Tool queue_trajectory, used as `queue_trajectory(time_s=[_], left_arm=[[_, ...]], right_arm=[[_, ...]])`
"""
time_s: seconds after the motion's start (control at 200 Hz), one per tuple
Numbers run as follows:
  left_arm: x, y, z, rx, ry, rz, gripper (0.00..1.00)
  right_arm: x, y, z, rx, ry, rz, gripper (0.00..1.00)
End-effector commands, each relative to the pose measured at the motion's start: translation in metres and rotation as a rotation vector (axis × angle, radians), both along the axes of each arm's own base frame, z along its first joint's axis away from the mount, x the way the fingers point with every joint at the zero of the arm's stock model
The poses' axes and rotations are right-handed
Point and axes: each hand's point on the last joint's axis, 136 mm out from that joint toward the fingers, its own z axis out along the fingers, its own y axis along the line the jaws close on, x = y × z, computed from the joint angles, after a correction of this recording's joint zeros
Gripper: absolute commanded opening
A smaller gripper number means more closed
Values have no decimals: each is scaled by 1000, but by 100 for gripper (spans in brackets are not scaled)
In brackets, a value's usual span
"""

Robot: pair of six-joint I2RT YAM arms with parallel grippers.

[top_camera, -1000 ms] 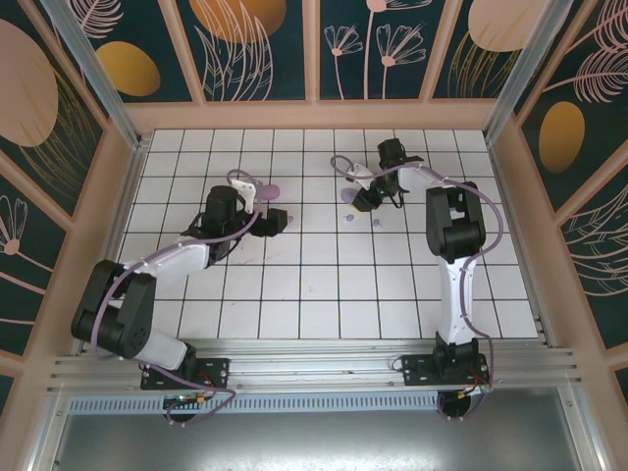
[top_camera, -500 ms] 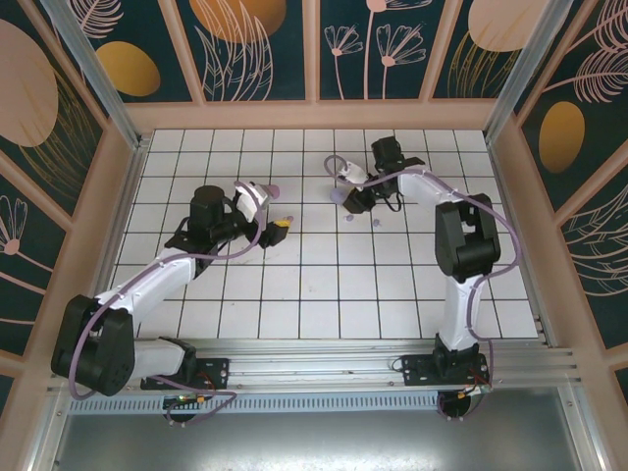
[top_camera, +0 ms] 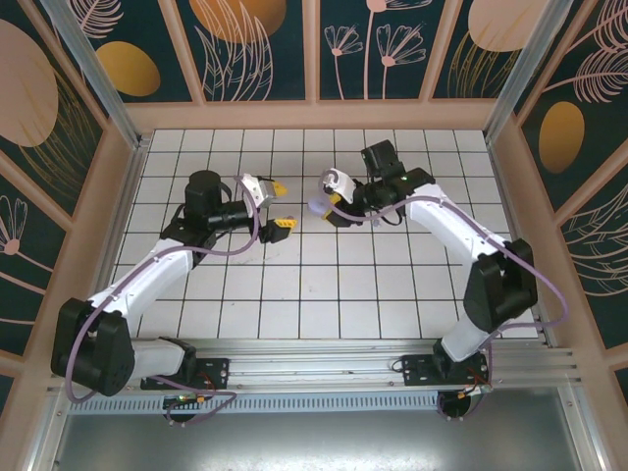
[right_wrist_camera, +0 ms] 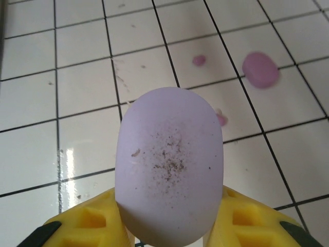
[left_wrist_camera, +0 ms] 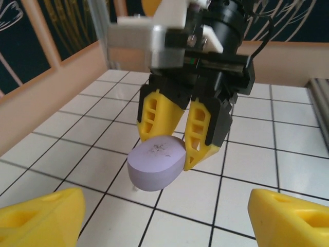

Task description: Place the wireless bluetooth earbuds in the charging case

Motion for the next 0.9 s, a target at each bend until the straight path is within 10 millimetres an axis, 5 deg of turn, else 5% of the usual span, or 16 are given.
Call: queue_trajectory(time_s=[0.0, 0.315, 0.591, 0.896], left_arm=[[-13, -10, 4, -23, 46, -119, 78], [-22, -16, 0, -31, 90, -180, 78], [-21, -23, -3, -31, 143, -223, 65], [-28, -29, -9, -36, 189, -266, 61]], right_arm=[[-28, 4, 16, 27, 7, 67, 19], [-51, 12, 49, 96, -20, 139, 19], [-61, 17, 57, 108, -7, 192, 19], [-62, 17, 64, 121, -26, 198, 18]])
